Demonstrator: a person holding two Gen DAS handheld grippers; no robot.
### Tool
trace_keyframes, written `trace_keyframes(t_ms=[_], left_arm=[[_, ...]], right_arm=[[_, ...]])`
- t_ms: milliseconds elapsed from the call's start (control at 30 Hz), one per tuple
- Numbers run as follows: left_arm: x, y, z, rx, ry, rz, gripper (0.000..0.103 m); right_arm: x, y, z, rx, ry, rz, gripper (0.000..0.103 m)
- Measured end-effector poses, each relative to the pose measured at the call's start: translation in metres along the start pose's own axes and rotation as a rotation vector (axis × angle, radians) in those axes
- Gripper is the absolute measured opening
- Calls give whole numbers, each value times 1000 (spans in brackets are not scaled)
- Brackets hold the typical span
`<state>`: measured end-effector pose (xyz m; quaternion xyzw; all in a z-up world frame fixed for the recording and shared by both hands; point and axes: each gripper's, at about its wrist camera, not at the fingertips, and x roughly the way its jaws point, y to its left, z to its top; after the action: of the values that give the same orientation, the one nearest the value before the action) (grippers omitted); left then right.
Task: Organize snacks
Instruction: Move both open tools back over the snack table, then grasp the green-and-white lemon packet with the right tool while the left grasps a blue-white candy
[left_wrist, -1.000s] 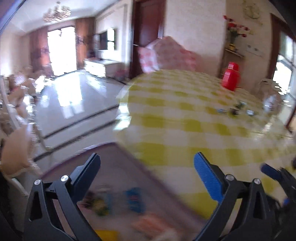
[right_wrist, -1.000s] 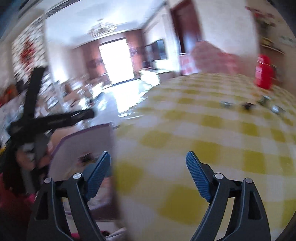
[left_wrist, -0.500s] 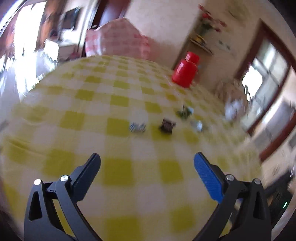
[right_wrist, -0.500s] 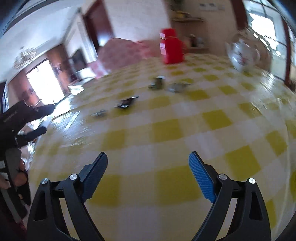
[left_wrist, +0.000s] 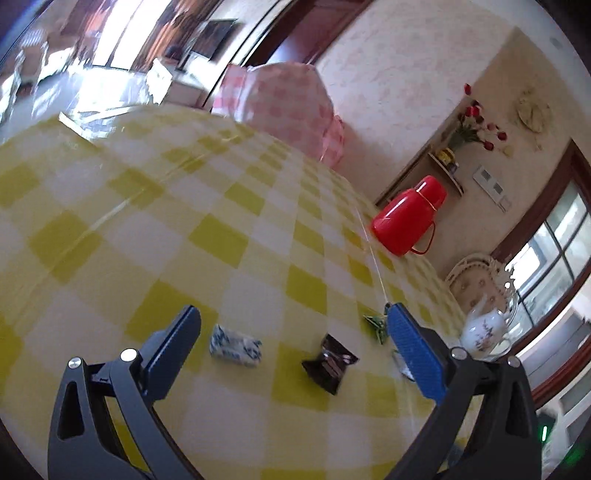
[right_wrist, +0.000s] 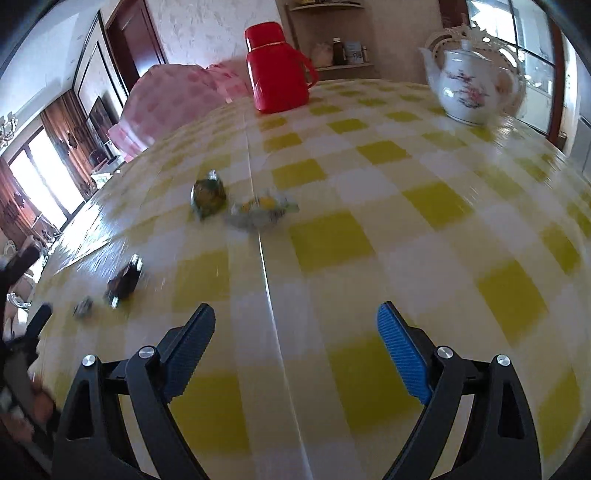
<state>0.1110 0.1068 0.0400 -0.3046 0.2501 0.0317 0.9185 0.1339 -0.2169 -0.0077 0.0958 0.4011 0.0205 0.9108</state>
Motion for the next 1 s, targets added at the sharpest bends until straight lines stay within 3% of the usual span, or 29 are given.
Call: trace_keyframes(t_ms=[100, 267, 400, 467, 500, 600, 833, 1000], left_arm=[[-1, 7, 3, -4, -27, 31, 101], [8, 17, 5, -56, 38, 35, 101], [8, 21, 7, -74, 46, 38, 101], [10, 21, 8, -73, 59, 34, 101], [12, 19, 8, -63, 73, 34, 101], [19, 17, 7, -20, 114, 49, 101], [20, 32, 14, -48, 148, 40, 101], [23, 34, 15, -43, 222, 11, 101]], right_arm=[[24, 14, 24, -34, 8, 0, 87], [59, 38, 57, -99, 18, -19, 87], [81, 46, 70, -147, 62, -22, 86], [84, 41, 70, -133, 81, 7, 79], [80, 40, 68, -145, 65, 12, 56], [64, 37, 56, -179, 36, -50, 56], [9, 25, 8, -140, -19, -35, 56], [-34, 27, -34, -124, -51, -21, 56]])
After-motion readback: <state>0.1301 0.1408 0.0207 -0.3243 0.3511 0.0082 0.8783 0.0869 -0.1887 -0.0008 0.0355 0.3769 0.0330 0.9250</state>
